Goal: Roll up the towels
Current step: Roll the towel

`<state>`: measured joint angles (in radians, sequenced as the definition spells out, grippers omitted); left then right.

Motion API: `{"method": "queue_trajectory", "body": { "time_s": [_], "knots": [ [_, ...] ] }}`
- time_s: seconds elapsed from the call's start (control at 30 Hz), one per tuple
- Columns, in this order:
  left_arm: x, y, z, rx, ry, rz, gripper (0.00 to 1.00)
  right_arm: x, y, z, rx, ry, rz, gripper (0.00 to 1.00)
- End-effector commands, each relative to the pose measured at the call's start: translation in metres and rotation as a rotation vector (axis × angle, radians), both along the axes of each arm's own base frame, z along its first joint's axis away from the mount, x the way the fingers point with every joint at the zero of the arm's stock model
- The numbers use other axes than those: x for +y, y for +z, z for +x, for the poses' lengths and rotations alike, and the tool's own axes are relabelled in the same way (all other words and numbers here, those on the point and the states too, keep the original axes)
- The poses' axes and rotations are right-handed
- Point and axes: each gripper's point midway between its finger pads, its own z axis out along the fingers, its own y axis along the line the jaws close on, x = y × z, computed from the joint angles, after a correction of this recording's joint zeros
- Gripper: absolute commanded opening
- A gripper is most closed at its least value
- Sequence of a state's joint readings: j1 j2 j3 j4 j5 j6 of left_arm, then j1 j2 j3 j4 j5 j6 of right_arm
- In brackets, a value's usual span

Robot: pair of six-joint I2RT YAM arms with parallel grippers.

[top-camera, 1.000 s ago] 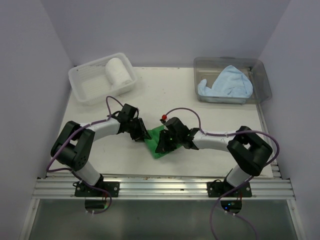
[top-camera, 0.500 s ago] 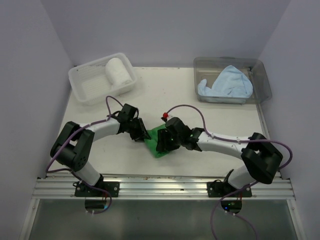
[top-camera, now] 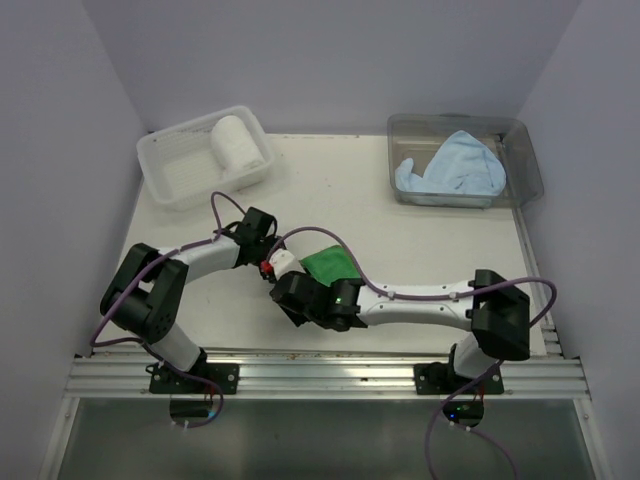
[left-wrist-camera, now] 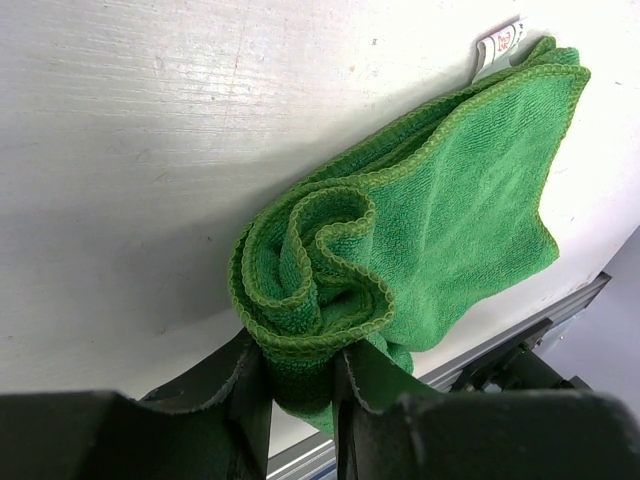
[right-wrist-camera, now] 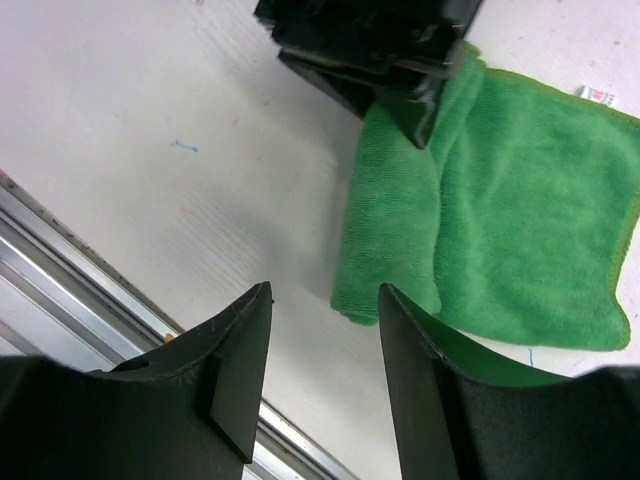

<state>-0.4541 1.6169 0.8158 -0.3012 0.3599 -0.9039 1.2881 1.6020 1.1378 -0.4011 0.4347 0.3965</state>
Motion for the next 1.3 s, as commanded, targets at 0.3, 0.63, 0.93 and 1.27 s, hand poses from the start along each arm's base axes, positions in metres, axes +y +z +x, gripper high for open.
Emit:
{"method": "queue_trajectory", "body": {
  "time_s": [0.3,0.63,0.93,1.27],
  "knots": [
    [0.004,0.008,0.005,-0.017,0.029,0.031,0.28,0.015,-0.028,0.022,-0.11,0.038,-0.182,0.53],
    [0.003,0.01,0.007,-0.021,0.02,0.027,0.28,-0.01,-0.061,0.039,-0.181,-0.069,-0.318,0.54],
    [0.002,0.016,0.009,-0.04,0.015,0.016,0.31,-0.035,-0.083,0.047,-0.129,-0.19,-0.319,0.32],
    [-0.003,0.043,0.021,-0.114,0.017,-0.033,0.63,-0.04,-0.073,0.052,0.076,-0.195,-0.006,0.0]
  ]
}}
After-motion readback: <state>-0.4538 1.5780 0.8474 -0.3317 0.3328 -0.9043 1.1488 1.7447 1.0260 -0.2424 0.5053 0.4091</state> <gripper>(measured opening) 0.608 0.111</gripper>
